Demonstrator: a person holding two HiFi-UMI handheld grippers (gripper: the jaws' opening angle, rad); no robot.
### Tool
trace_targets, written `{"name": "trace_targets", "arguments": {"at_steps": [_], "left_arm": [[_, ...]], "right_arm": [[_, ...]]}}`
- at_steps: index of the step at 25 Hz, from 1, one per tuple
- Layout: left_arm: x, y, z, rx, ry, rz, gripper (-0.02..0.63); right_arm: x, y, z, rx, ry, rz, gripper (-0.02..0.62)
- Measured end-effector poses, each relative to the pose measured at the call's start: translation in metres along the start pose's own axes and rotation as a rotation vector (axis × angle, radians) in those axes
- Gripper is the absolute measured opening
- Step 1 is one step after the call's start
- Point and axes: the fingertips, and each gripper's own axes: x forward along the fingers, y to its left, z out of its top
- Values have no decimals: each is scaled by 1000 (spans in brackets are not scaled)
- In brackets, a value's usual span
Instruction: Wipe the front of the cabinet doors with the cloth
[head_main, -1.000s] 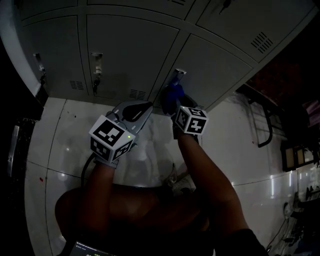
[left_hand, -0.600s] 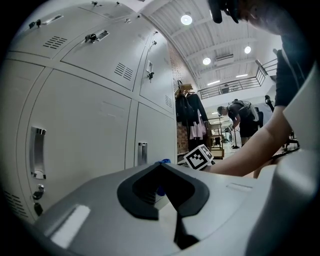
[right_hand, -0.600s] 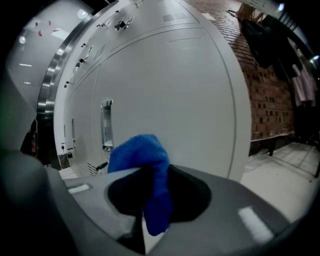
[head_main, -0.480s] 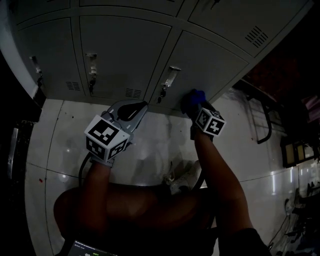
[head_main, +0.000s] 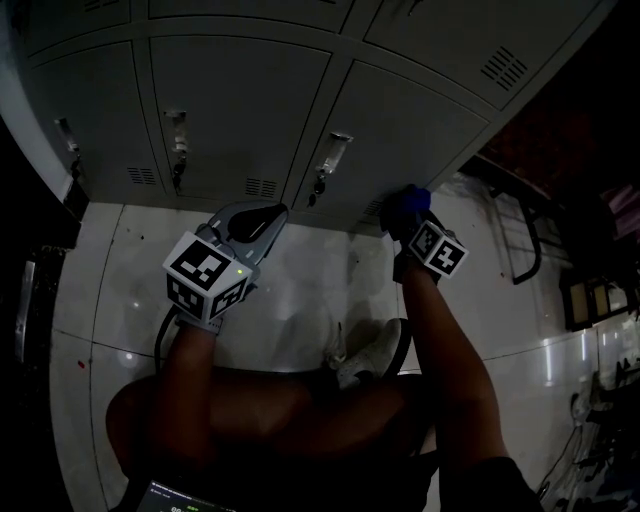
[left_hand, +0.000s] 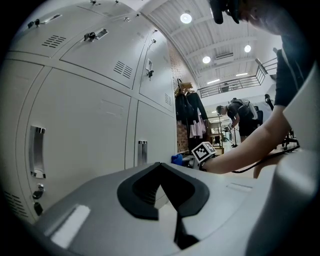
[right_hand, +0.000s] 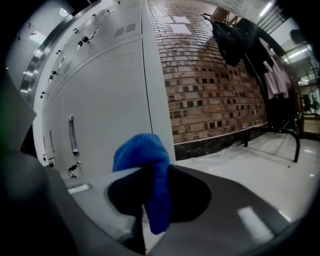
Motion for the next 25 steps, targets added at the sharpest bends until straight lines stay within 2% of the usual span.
{"name": "trace_targets", "arguments": {"at_steps": [4,8,12,15,20,25], "left_arm": [[-1,1,1,-3,-5,4,0],[-4,2,3,-4,-12,11,0],[-7,4,7,-7,-22,22,0],[-8,6,8,-14,-29,27,0],[-6,6,7,-23,-30,23,0],[-4,7,10,-14,-40,14,0]], "right_arm": [[-12,35,4,-19,-17,69,77],[-23,102,-2,-83,-23,193,77],[-23,173,-34,-149,18,319,77],[-14,213,-68,-193,70,379,77],[14,235,-102,-194,128,383,77],[40,209,-101,-178,125,305,77]]}}
